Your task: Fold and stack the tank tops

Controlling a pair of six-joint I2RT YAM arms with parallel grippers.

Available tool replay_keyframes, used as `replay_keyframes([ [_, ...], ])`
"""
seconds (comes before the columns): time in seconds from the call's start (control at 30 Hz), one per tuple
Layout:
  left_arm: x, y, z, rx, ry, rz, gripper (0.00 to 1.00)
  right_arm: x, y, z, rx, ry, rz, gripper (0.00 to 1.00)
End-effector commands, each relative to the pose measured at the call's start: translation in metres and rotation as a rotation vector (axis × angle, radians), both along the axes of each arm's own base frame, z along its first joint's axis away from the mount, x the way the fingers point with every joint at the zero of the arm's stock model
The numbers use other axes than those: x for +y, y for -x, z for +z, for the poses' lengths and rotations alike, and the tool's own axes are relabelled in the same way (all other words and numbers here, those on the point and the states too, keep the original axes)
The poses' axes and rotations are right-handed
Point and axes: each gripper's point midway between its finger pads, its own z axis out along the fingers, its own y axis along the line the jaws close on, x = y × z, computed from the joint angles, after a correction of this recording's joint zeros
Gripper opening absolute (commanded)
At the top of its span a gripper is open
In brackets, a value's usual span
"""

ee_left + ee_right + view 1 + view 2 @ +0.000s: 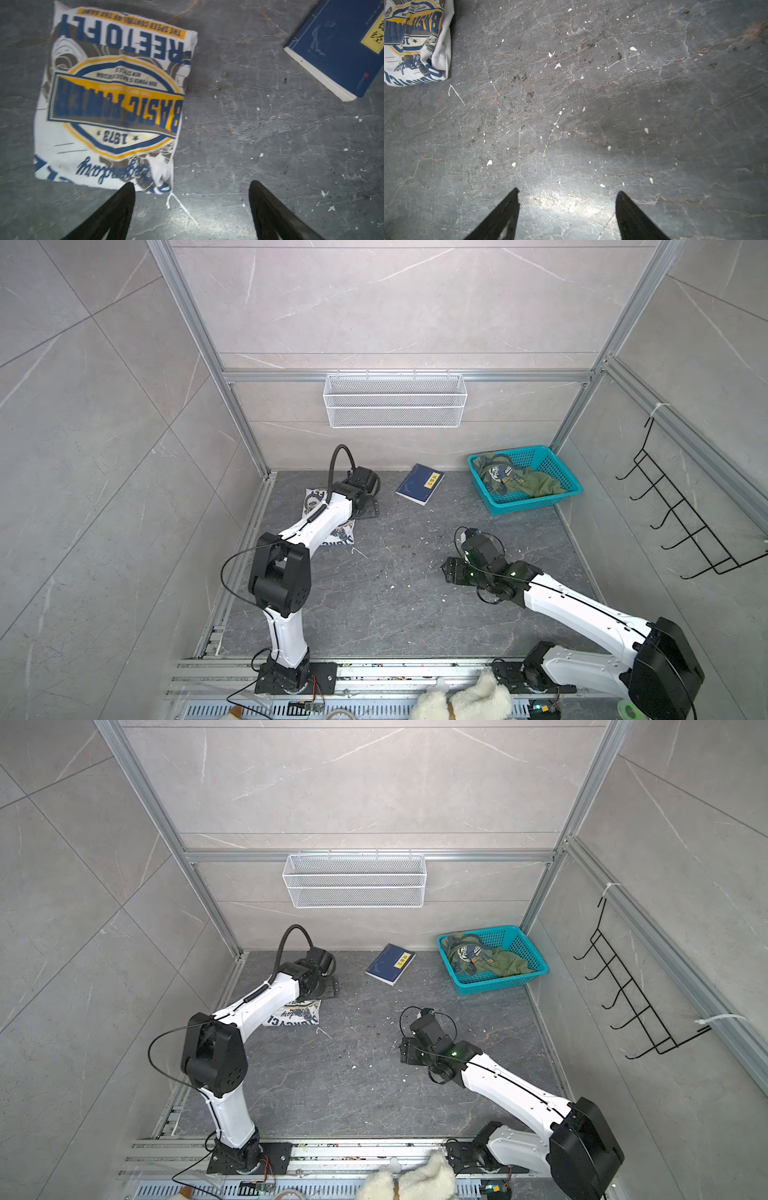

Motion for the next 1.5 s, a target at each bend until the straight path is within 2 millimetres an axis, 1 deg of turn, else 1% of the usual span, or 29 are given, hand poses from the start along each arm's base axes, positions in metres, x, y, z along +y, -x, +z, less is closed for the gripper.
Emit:
replay_keyframes([
  [0.0,0.010,-0.009,-0.029,0.084,-0.047,0.019,0.84,0.002,-0.001,0.005,-0.003,-0.009,-0.010,0.74],
  [0.07,0.011,-0.015,-0.040,0.098,-0.072,0.029,0.84,0.000,0.001,0.004,0.000,-0.005,-0.014,0.74],
  [0.13,0.016,-0.019,-0.049,0.118,-0.121,0.042,0.83,-0.003,0.003,0.003,-0.001,0.000,-0.017,0.74],
  [0.27,0.036,-0.025,-0.065,0.156,-0.232,0.086,0.80,-0.007,0.007,-0.001,0.006,0.007,-0.023,0.74],
  [0.33,0.042,-0.026,-0.070,0.169,-0.249,0.091,0.77,-0.008,0.007,-0.002,0.008,0.011,-0.024,0.74],
  [0.5,0.073,-0.029,-0.073,0.187,-0.333,0.122,0.59,-0.009,0.007,-0.004,0.010,0.021,-0.024,0.74],
  [0.6,0.093,-0.033,-0.071,0.178,-0.331,0.152,0.54,-0.009,0.006,-0.003,0.010,0.031,-0.026,0.74],
  [0.73,0.114,-0.045,-0.069,0.163,-0.322,0.156,0.51,-0.011,0.006,0.000,0.009,0.038,-0.028,0.74],
  [0.87,0.136,-0.050,-0.072,0.184,-0.324,0.170,0.48,-0.018,0.009,0.007,-0.008,0.046,-0.041,0.74],
  [1.07,0.164,-0.058,-0.065,0.173,-0.342,0.181,0.48,-0.026,0.013,0.013,-0.019,0.057,-0.061,0.74],
  [1.17,0.176,-0.057,-0.060,0.171,-0.369,0.196,0.51,-0.031,0.013,0.018,-0.029,0.070,-0.075,0.74],
  [1.23,0.182,-0.053,-0.059,0.173,-0.352,0.213,0.53,-0.036,0.013,0.023,-0.040,0.084,-0.086,0.74],
  [1.37,0.183,-0.044,-0.046,0.151,-0.311,0.250,0.57,-0.047,0.009,0.035,-0.078,0.124,-0.130,0.74],
  [1.43,0.177,-0.038,-0.035,0.131,-0.265,0.268,0.61,-0.053,0.002,0.046,-0.110,0.154,-0.157,0.74],
  [1.47,0.171,-0.034,-0.027,0.117,-0.218,0.268,0.65,-0.055,-0.003,0.052,-0.133,0.168,-0.173,0.75],
])
